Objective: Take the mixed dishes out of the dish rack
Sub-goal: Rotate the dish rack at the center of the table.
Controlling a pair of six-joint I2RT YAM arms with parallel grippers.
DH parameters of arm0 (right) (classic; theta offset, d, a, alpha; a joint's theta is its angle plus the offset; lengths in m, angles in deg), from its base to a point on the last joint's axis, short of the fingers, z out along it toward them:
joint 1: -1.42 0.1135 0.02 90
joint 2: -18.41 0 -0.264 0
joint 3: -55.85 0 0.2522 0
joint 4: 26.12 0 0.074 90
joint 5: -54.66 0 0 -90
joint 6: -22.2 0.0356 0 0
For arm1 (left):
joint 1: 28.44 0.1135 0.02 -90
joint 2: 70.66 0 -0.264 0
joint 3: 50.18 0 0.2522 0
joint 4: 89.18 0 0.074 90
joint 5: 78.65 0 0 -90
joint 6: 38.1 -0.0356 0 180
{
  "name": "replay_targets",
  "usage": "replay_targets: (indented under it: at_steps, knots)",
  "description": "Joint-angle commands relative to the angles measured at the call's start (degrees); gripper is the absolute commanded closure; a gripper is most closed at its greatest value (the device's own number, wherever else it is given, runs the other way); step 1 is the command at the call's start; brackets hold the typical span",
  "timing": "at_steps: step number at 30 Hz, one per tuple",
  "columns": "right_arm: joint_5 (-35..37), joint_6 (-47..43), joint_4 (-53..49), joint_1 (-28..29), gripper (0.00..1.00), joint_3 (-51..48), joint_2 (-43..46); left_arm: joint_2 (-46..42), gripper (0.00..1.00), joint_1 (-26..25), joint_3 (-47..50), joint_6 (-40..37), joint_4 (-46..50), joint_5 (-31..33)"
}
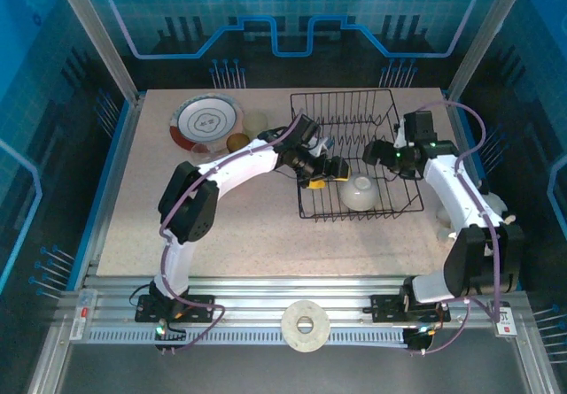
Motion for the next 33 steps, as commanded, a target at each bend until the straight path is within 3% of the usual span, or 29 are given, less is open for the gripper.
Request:
replay_targets:
  at_steps: [1, 11, 23, 33]
  knots:
    - [-3.07, -0.77, -1.84, -0.87, 0.12, -3.7, 0.2, 2.66, 0.12, 0.3, -1.01, -1.52, 1.88, -0.98]
    - [-4.15, -0.8, 0.74, -0.87, 0.16, -8.73, -1.29, 4.53, 0.16, 0.97, -1.5, -1.24, 3.47, 0.6]
    - [-3.82, 0.16, 2.2, 1.45, 0.2, -9.05, -3.08, 0.28, 0.16, 5.09, 4.83, -2.93, 4.9, 2.5]
    - [-10.32, 2.1, 5.23, 3.04, 0.21, -10.4, -3.63, -0.96, 0.13, 4.78, 5.91, -1.94, 0.43, -2.11]
